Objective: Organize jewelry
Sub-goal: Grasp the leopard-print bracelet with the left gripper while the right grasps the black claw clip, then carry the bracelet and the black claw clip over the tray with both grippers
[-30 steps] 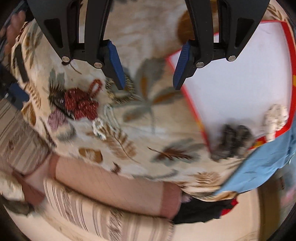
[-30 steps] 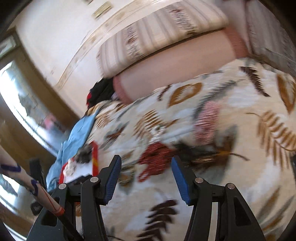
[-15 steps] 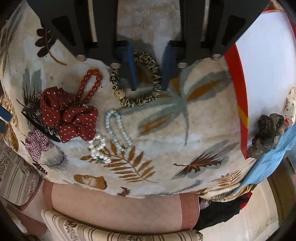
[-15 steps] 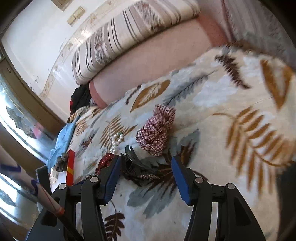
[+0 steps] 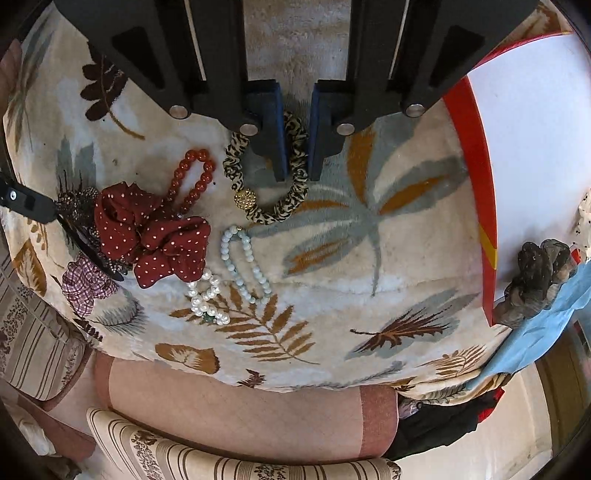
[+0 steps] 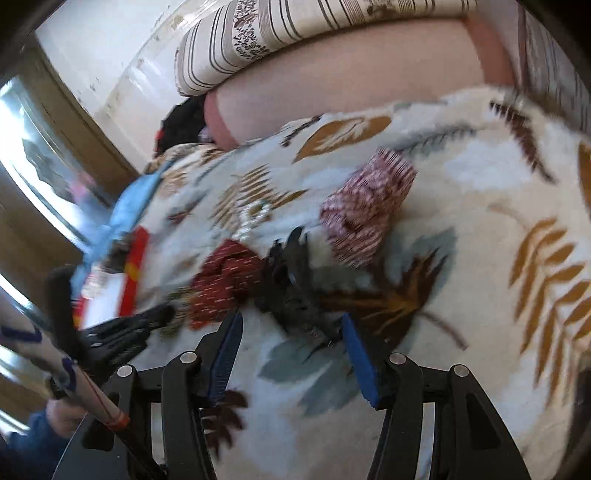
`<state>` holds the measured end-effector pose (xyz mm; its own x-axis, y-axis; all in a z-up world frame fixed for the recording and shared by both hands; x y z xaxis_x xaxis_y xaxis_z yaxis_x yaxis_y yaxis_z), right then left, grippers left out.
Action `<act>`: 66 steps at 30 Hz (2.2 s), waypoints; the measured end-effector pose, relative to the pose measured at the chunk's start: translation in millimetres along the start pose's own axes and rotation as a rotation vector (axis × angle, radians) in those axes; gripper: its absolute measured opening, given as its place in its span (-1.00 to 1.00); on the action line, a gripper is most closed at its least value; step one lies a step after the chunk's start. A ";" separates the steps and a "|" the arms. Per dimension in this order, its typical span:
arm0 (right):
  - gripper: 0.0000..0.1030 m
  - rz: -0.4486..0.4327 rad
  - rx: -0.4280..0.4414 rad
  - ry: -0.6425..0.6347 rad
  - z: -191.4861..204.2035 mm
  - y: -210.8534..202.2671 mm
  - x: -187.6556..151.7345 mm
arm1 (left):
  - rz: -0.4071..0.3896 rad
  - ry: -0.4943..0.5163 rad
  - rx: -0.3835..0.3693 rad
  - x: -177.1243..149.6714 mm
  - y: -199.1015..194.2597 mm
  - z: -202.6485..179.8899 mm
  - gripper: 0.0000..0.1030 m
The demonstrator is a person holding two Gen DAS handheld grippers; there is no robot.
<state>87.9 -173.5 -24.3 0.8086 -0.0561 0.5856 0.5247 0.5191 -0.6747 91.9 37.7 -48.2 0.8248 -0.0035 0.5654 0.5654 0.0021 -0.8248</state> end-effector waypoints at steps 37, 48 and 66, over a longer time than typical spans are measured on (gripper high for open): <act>-0.24 -0.155 -0.062 -0.091 17.6 -27.4 17.4 | -0.146 0.019 -0.114 3.9 -49.5 -18.7 -0.89; -0.24 -0.239 0.015 -0.113 76.3 -70.7 -30.1 | -0.266 0.056 -0.137 -9.5 -130.7 -35.1 -0.89; -0.24 -0.221 0.042 -0.120 97.6 -92.8 -84.4 | -0.356 0.131 -0.082 -35.4 -182.6 -36.0 -0.89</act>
<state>-55.0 -133.7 32.7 0.6364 -0.0718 0.7680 0.6720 0.5404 -0.5063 -40.6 1.4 82.2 0.5667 -0.1175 0.8155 0.8099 -0.1020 -0.5776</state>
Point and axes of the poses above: each gripper's, at about its wrist camera, not at the fingertips, and y roughly the way its jaws point, z to its left, x to its top, the point moved 8 cm from there along y, roughly the way its jaws point, and after that the axes turned 3 degrees about x, right-handed, at the moved point
